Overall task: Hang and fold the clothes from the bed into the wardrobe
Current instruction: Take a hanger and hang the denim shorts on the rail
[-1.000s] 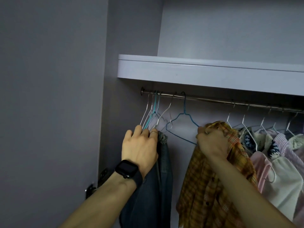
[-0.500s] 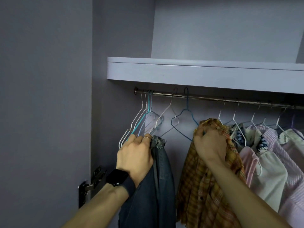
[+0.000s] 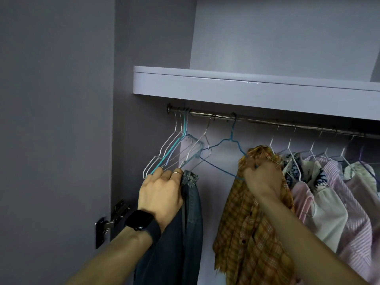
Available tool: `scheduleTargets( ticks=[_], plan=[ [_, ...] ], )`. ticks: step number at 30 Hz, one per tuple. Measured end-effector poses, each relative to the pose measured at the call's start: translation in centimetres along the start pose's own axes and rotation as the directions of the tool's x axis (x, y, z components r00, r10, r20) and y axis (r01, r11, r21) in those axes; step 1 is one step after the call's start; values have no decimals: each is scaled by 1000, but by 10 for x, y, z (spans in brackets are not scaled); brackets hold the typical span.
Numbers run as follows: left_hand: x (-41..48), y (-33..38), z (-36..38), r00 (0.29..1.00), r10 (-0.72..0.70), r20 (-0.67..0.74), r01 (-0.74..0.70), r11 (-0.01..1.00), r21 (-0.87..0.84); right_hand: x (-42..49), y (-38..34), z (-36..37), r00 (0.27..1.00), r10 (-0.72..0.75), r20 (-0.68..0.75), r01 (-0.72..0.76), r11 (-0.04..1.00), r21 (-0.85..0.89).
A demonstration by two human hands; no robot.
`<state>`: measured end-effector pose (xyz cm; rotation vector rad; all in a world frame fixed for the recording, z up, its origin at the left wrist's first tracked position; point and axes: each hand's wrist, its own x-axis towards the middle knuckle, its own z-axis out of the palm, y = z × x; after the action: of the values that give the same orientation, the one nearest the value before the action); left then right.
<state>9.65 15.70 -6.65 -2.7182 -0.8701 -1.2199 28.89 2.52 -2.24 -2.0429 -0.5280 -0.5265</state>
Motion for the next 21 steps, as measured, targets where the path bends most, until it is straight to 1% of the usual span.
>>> scheduleTargets(
  ticks=[2, 4, 6, 14, 21],
  plan=[
    [0, 1, 1, 1000, 2, 3, -2, 1000, 1, 3, -7, -1, 999, -45, -23, 45, 999, 4],
    [1, 2, 4, 999, -36, 7, 37, 998, -53, 1, -12, 1, 994, -101, -43, 100, 994, -32],
    [0, 4, 5, 998, -56, 5, 56, 994, -97, -1, -14, 4, 990, -125, -58, 122, 991, -58],
    [-4, 4, 5, 999, -6, -32, 3, 995, -104, -2, -9, -3, 992, -106, -71, 100, 992, -78],
    [-8, 12, 5, 999, 18, -45, -22, 995, -98, -7, -8, -1, 981, -161, -104, 149, 983, -107]
  ],
)
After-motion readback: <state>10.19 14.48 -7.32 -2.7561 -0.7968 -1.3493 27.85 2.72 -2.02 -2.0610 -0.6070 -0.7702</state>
